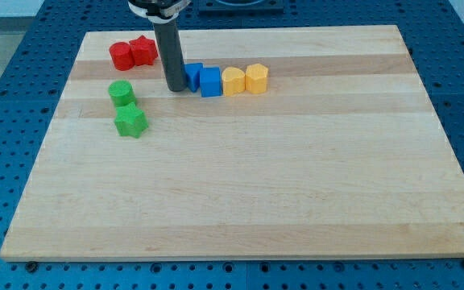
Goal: Move red circle into green circle
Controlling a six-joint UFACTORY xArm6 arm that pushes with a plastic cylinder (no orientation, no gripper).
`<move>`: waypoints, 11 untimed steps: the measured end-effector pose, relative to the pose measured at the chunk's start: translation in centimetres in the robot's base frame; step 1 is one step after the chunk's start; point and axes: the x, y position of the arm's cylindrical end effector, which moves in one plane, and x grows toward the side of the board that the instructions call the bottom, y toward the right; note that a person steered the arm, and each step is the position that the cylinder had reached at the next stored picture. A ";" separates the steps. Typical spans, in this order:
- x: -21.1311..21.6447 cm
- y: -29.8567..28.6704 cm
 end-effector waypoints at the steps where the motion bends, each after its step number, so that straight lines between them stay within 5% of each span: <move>1: 0.0 0.0; 4: 3.7 -3.9; 7: -6.0 -5.3; 11: -9.0 -1.2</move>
